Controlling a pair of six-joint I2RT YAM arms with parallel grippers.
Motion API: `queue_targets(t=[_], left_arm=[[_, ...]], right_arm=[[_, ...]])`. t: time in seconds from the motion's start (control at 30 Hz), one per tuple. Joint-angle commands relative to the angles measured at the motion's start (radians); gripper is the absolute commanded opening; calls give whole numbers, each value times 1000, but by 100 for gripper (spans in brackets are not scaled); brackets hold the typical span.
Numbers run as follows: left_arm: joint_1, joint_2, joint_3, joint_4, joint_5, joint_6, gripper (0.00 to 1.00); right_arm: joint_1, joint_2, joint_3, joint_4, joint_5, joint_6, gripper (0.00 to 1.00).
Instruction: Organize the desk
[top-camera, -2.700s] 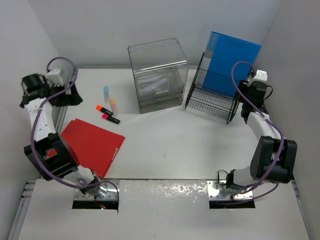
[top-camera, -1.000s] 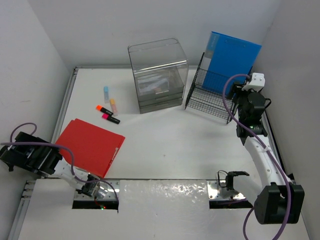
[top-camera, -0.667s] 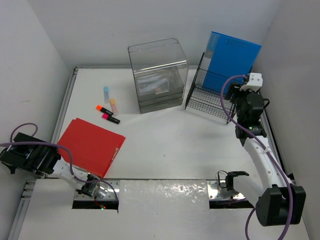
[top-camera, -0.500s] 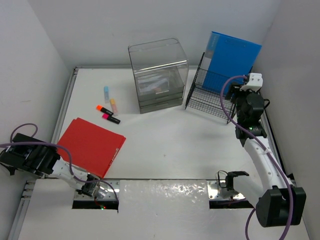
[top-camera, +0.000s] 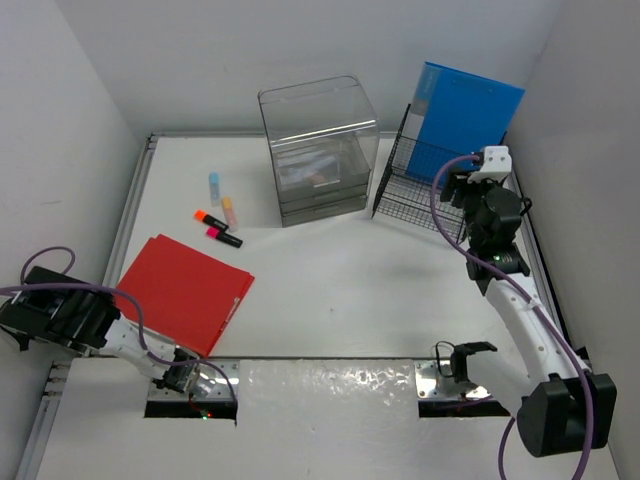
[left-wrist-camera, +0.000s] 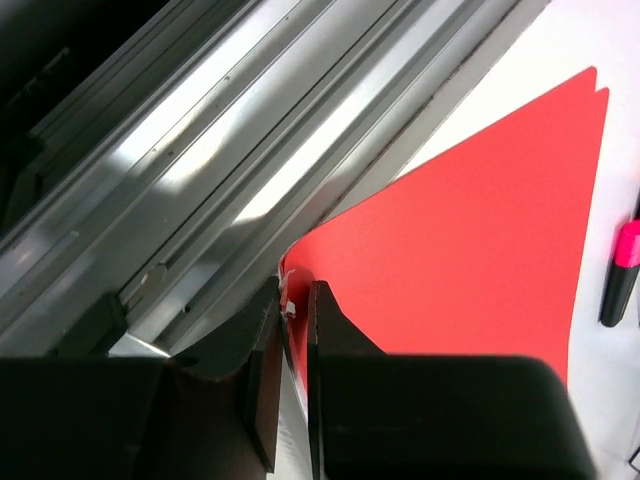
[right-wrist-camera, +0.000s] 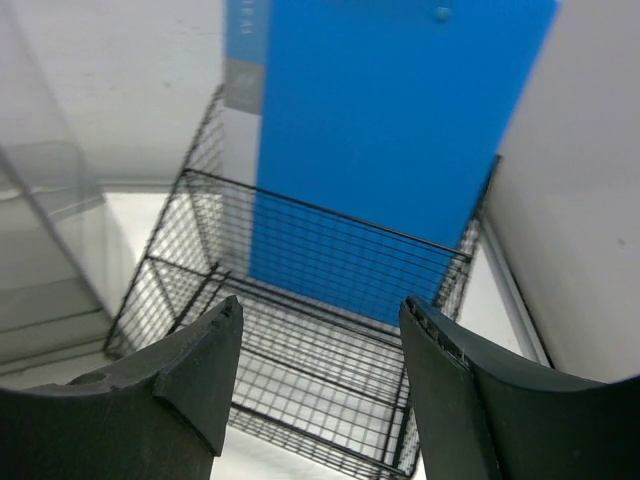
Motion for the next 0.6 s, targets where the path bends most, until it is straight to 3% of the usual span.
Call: queue_targets(t=[0.0, 0.33, 0.57], left_arm=[[-85, -116, 74, 45, 172, -5, 0], [-134, -164, 70, 191, 122, 1, 0], [-180, -234, 143, -28, 218, 193, 0]], right_arm=[[39, 0, 37, 34, -43, -59, 62], [49, -3, 34, 47, -87, -99, 63], [62, 15, 54, 25, -187, -102, 62]])
